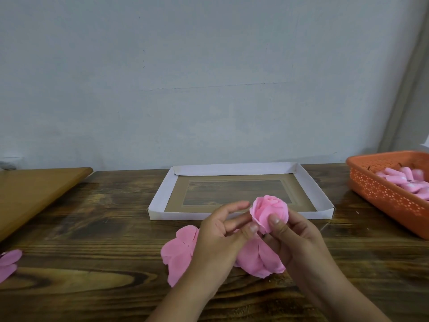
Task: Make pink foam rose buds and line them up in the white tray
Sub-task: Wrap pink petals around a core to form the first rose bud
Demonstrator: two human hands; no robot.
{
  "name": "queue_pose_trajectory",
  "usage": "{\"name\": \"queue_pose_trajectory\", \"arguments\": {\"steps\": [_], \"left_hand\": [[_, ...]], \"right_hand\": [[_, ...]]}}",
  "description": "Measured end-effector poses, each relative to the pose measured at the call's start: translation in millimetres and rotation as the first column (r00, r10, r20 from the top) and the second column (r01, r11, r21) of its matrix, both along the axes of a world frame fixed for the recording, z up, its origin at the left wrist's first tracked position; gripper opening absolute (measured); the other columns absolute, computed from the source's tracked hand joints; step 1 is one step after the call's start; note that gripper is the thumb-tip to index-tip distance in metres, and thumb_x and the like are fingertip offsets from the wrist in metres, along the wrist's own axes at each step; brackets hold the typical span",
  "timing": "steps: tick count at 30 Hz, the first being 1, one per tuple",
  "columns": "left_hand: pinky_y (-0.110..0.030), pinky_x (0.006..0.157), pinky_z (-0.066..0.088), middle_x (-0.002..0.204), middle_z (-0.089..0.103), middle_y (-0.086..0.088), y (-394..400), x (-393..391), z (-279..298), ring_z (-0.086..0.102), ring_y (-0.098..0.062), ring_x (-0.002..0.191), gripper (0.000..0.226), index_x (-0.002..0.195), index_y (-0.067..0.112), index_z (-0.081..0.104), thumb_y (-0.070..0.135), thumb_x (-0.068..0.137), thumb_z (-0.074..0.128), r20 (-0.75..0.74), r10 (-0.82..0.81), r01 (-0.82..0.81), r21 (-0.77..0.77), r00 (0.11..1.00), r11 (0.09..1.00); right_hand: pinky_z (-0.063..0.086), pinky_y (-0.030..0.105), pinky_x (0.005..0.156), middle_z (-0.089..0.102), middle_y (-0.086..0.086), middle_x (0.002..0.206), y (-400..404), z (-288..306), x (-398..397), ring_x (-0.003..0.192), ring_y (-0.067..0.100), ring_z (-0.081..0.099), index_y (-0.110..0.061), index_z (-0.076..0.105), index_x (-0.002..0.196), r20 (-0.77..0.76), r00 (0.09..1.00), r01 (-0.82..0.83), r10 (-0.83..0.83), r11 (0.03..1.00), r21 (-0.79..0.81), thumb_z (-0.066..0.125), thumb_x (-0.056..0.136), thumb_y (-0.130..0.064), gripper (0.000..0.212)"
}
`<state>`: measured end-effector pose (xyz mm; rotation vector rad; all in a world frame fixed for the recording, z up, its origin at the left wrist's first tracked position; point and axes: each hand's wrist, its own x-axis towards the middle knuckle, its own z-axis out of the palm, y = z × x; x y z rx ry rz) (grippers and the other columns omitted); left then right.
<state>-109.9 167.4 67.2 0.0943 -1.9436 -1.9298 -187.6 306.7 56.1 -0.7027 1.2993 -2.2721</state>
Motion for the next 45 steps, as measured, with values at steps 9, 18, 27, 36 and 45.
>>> {"name": "queue_pose_trajectory", "arguments": {"steps": [9,18,27,36,45], "left_hand": [[-0.025,0.074,0.057,0.090,0.081,-0.003,-1,-2,-1,0.077,-0.016,0.089,0.033,0.107,0.019,0.070,0.037,0.080,0.069,-0.007,0.088,-0.088,0.025,0.996,0.996],[-0.022,0.070,0.059,0.089,0.081,-0.004,0,1,4,0.078,-0.018,0.087,0.029,0.101,0.022,0.075,0.039,0.078,0.070,-0.009,0.096,-0.095,0.061,0.995,0.994],[-0.031,0.074,0.061,0.092,0.080,-0.006,-3,0,3,0.075,-0.018,0.082,0.024,0.108,0.022,0.074,0.036,0.089,0.067,0.087,0.109,-0.117,0.096,0.990,0.988],[-0.021,0.072,0.059,0.097,0.081,-0.006,-2,1,6,0.077,-0.018,0.093,0.037,0.106,0.015,0.074,0.034,0.073,0.077,0.032,0.060,-0.064,0.145,0.998,0.987],[-0.019,0.070,0.058,0.097,0.081,-0.003,-2,1,6,0.077,-0.015,0.091,0.039,0.107,0.013,0.075,0.035,0.075,0.076,-0.001,0.063,-0.062,0.149,0.998,0.987]], "right_hand": [[0.059,0.036,0.086,0.069,0.024,0.122,0,5,5,0.115,0.036,0.067,-0.008,0.071,0.118,0.000,0.997,-0.075,0.075,0.997,-0.036,0.078,0.084,-0.034,0.044],[0.059,0.030,0.084,0.071,0.019,0.122,0,6,6,0.114,0.034,0.069,-0.013,0.071,0.120,-0.058,0.995,-0.080,0.081,0.997,0.009,0.071,0.090,-0.033,0.036],[0.056,0.028,0.091,0.071,0.013,0.124,-1,4,5,0.117,0.030,0.067,-0.020,0.070,0.123,-0.139,0.988,-0.058,0.067,0.996,0.069,0.071,0.088,-0.041,0.041],[0.058,0.028,0.085,0.073,0.014,0.119,0,5,6,0.111,0.031,0.070,-0.022,0.070,0.123,-0.176,0.981,-0.071,0.080,0.996,0.059,0.069,0.092,-0.037,0.035],[0.059,0.026,0.075,0.077,0.014,0.104,1,11,12,0.092,0.028,0.076,-0.021,0.074,0.115,-0.250,0.965,-0.054,0.078,0.993,0.101,0.069,0.091,-0.042,0.033]]}}
